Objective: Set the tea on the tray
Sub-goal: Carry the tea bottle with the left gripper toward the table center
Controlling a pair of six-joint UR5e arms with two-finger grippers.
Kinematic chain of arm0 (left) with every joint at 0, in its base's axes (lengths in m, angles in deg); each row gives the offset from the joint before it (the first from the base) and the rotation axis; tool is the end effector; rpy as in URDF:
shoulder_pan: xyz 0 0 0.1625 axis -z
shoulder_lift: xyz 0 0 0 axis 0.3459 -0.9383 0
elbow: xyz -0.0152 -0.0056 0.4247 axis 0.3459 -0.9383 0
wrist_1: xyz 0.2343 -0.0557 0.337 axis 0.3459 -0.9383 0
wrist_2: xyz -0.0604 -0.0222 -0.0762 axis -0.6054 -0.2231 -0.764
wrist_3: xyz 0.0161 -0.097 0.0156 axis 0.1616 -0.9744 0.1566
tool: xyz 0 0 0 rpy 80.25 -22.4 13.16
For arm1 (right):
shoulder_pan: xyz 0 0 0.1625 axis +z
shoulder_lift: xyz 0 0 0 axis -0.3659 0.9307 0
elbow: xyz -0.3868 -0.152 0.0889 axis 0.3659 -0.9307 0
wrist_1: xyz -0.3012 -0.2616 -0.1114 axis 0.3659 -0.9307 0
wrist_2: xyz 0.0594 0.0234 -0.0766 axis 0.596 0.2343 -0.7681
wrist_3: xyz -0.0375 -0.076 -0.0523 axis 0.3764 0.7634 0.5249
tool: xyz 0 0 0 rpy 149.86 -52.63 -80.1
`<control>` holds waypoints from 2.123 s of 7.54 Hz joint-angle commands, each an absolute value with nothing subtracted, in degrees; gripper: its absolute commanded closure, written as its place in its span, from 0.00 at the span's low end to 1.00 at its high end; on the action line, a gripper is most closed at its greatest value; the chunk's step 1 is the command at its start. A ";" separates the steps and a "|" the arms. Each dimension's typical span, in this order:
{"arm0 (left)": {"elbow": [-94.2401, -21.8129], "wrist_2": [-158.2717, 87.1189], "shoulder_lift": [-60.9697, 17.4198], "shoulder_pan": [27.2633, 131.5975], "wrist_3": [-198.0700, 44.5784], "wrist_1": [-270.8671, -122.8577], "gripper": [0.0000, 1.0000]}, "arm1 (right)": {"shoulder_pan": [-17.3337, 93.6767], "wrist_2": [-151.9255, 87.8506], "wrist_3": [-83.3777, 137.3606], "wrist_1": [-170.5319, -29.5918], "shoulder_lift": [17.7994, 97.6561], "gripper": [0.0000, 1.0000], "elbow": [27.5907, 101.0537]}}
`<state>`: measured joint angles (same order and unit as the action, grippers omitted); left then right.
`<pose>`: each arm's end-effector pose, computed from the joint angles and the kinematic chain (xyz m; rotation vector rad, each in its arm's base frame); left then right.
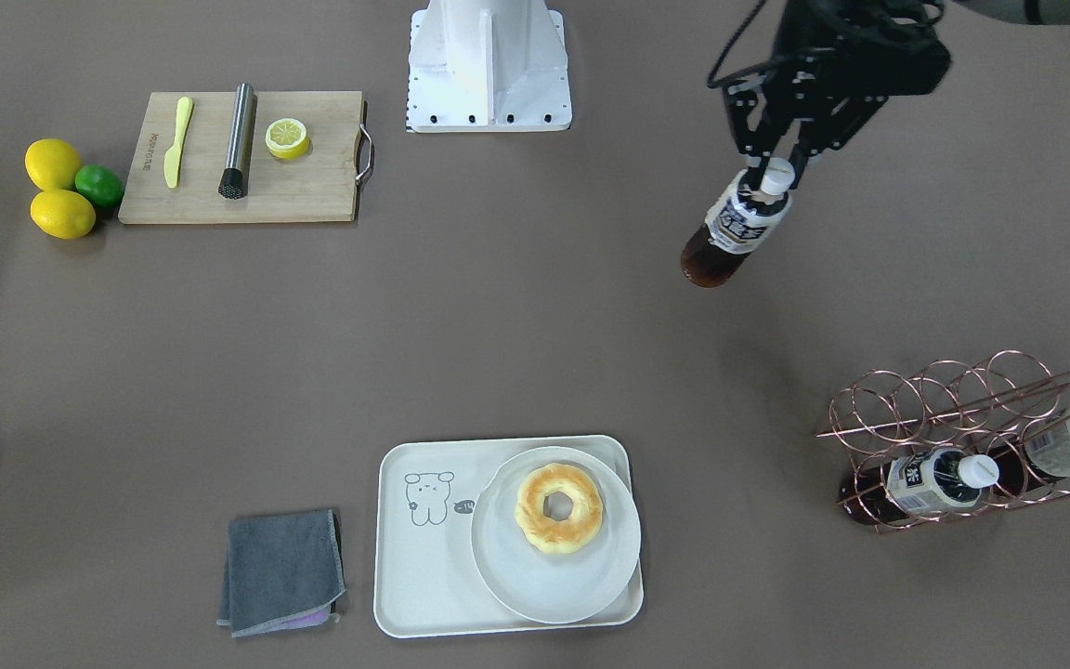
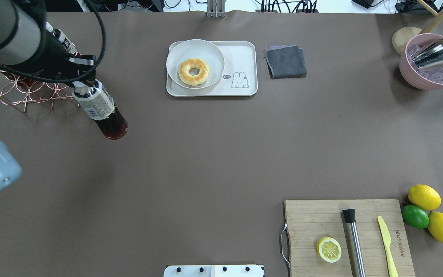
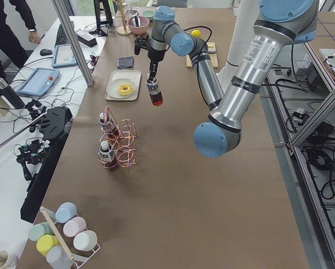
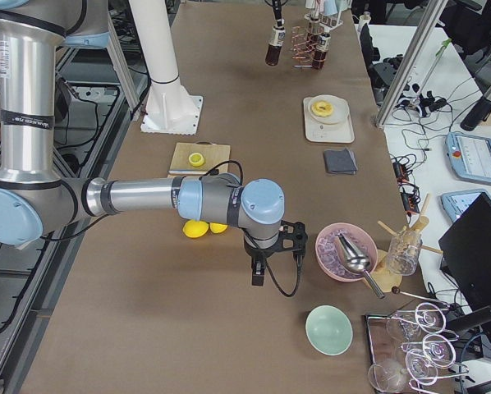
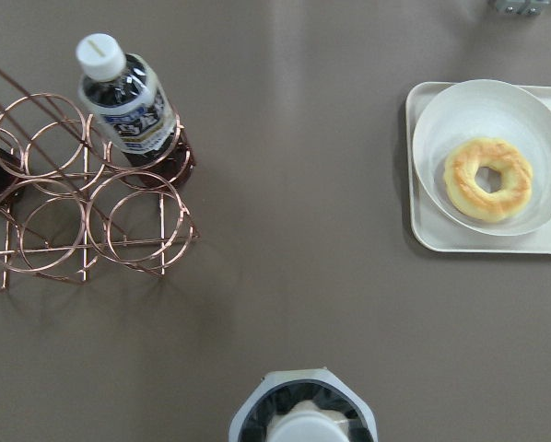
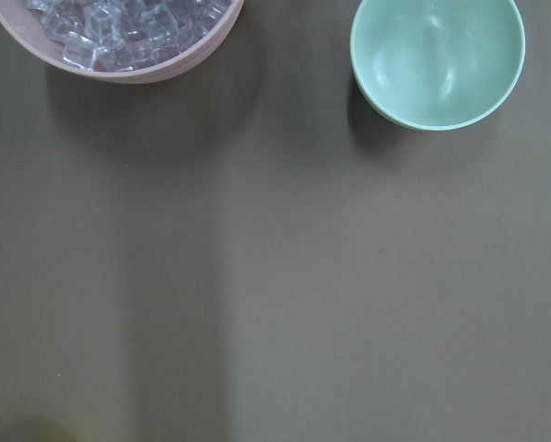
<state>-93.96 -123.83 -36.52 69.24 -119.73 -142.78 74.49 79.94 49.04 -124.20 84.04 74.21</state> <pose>0.2546 -0.4447 0.1416 0.2396 0.7834 -0.1442 0.1078 -0.4297 0.6171 0.0092 -0.7881 0.0356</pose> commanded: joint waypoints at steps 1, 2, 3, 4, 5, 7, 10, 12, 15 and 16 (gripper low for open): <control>-89.59 -117.85 -47.69 60.25 -128.44 -137.01 1.00 | 74.43 80.73 49.03 -124.21 84.07 0.00 73.98; -87.66 -113.49 -49.97 56.05 -131.16 -137.01 1.00 | 74.43 80.82 49.03 -124.21 84.07 0.00 73.98; -83.81 -111.10 -53.47 52.87 -133.97 -137.53 1.00 | 74.43 81.43 49.03 -124.21 84.16 0.00 74.07; -80.64 -110.99 -56.21 51.62 -136.17 -137.97 1.00 | 74.43 81.52 49.03 -124.21 84.16 0.00 74.07; -78.96 -110.90 -56.15 50.57 -137.67 -141.89 1.00 | 74.52 81.52 49.03 -124.21 84.25 0.00 74.07; -74.65 -106.62 -55.80 47.06 -139.80 -147.89 1.00 | 74.52 81.52 49.03 -124.21 84.42 0.00 73.98; -73.58 -105.10 -54.48 45.11 -139.71 -149.04 1.00 | 74.52 81.52 49.03 -124.21 84.42 0.00 73.98; -73.32 -105.10 -52.03 44.93 -139.71 -152.72 1.00 | 74.52 81.52 49.03 -124.21 84.42 0.00 73.98; -73.49 -104.66 -51.67 44.93 -139.71 -153.36 0.03 | 74.52 81.52 49.12 -124.21 84.42 0.00 73.98; -73.75 -102.40 -51.40 44.15 -139.71 -153.36 0.02 | 74.52 81.52 49.12 -124.21 84.51 0.00 73.98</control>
<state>-73.46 -104.75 -51.84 44.88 -139.71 -153.21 74.52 81.52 49.10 -124.21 84.43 73.98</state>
